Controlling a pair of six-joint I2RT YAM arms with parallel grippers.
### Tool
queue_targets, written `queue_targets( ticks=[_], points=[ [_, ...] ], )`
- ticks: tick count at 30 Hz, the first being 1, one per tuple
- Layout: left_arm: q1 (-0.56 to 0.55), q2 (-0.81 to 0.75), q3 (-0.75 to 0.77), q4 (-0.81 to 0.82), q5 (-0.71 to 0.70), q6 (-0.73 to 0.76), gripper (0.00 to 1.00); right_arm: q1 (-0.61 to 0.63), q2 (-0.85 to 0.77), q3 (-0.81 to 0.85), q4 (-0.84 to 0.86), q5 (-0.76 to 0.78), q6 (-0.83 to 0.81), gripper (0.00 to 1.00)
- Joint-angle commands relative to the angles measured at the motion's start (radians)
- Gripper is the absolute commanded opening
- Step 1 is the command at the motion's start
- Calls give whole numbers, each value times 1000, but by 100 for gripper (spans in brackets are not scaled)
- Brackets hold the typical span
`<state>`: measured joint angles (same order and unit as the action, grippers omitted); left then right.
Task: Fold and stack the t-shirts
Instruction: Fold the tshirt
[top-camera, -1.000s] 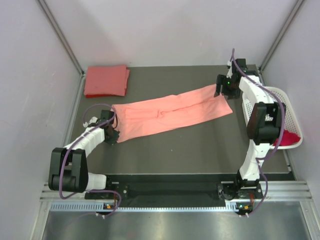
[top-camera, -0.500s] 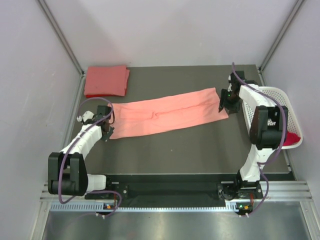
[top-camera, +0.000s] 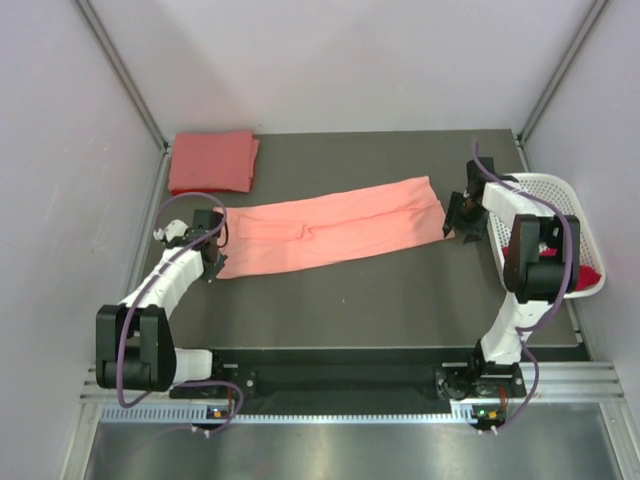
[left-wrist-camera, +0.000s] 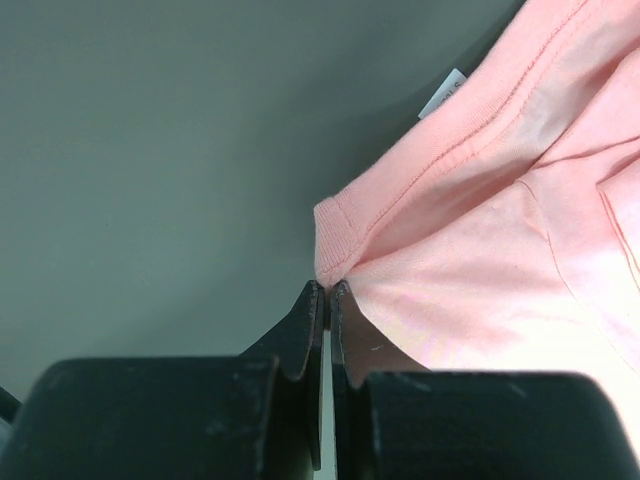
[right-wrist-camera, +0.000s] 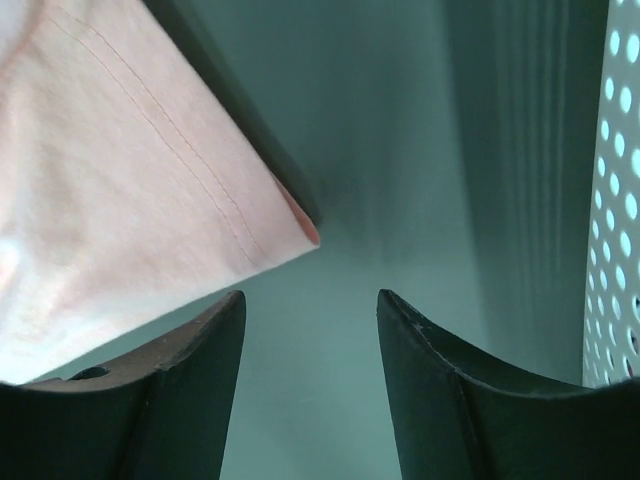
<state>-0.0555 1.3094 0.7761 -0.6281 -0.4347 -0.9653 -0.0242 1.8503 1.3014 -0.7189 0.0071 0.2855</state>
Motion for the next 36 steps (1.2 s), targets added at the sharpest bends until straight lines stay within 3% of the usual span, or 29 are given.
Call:
queue_targets(
  ticks=[1,16,23,32,35,36],
  points=[
    [5,-6,34,16,-13,23,0,-13,-17,2,82,-4,49,56],
    [3,-2,46,14,-21,34,0,-14,16,-42,125,4,133,52],
    [3,-2,43,18,-21,31,0,-14,50,-30,153,11,141,41],
    [3,-15,40,10,-27,31,0,-13,92,-11,174,24,130,45],
    [3,-15,38,7,-27,31,0,-13,104,-10,173,18,127,40],
    [3,-19,37,7,-27,31,0,-13,105,-10,176,8,123,27]
  ],
)
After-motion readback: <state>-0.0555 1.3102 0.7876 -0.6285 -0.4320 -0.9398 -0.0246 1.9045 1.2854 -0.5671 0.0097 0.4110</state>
